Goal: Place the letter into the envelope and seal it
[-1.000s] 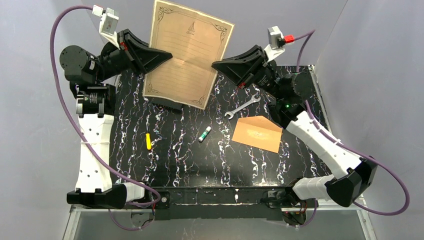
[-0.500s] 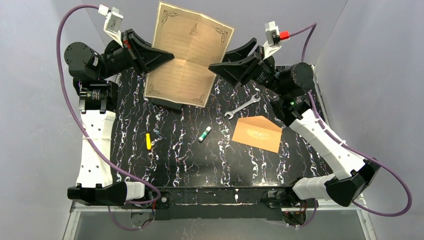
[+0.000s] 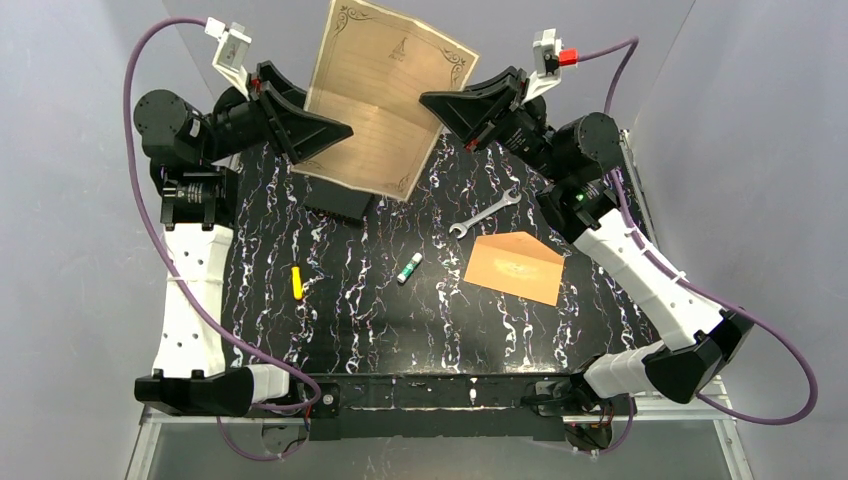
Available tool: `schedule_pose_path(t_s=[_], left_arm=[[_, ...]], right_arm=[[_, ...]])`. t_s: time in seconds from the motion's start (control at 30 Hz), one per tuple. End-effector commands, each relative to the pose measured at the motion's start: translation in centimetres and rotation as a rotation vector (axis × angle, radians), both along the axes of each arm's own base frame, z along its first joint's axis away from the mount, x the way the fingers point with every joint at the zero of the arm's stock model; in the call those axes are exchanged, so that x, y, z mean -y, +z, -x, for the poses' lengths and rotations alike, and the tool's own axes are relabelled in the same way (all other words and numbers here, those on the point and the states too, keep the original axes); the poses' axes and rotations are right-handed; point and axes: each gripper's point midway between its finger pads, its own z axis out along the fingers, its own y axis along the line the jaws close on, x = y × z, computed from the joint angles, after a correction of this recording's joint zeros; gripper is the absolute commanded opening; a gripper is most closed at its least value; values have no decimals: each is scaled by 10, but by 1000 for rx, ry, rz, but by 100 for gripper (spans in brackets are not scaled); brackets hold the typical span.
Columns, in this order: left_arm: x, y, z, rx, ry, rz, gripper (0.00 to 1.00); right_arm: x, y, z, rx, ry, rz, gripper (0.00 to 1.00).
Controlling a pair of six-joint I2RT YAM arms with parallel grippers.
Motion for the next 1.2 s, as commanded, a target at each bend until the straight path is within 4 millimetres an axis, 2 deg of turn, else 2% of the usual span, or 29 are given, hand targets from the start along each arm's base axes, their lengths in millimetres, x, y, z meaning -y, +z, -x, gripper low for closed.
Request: schedule_pose_path(t_s=[0.0, 0.03, 0.13, 0.23, 0.27, 0.3, 0.37, 0.4, 0.47, 0.53, 0.6, 0.73, 0.8, 0.93, 1.03, 1.17], left_arm=[[0, -12, 8, -53, -19, 2, 55], [-1, -15, 7, -58, -18, 2, 52], [-3, -20, 1, -69, -4, 2, 33], [-5, -20, -12, -90, 27, 20, 6], [-6, -19, -20, -105, 52, 36, 0], [-18, -16, -36, -138, 130, 73, 0], [-27, -17, -54, -199, 176, 109, 0], [-29, -18, -61, -214, 184, 115, 0], [-31, -23, -76, -259, 192, 129, 0], [-32, -30, -93, -324, 185, 143, 0], [-31, -37, -106, -369, 164, 143, 0], [-32, -48, -116, -349, 159, 112, 0], [-31, -55, -116, -325, 154, 88, 0], [-31, -71, -110, -270, 146, 37, 0], [-24, -74, -93, -225, 80, -3, 0], [-13, -73, -60, -142, -37, -63, 0]], right_arm=[[22, 33, 5, 72, -90, -75, 1], [21, 34, 5, 76, -86, -68, 1], [15, 31, 8, 90, -49, -44, 1], [5, 23, 17, 135, 12, 26, 1], [0, 17, 21, 166, 41, 70, 1], [-4, 10, 27, 215, 67, 129, 1], [-9, -14, 17, 236, 40, 266, 1], [-9, -24, 13, 242, 17, 322, 8], [-8, -37, 8, 270, -13, 391, 31], [-7, -45, 6, 275, -13, 432, 62], [-9, -55, 6, 273, 3, 482, 69], [-9, -64, -4, 238, -25, 521, 73], [-5, -60, -13, 212, -85, 506, 74], [-4, -48, -18, 151, -110, 454, 77], [-16, -48, -27, 58, -68, 452, 78], [-37, -66, -38, -55, 18, 519, 78]])
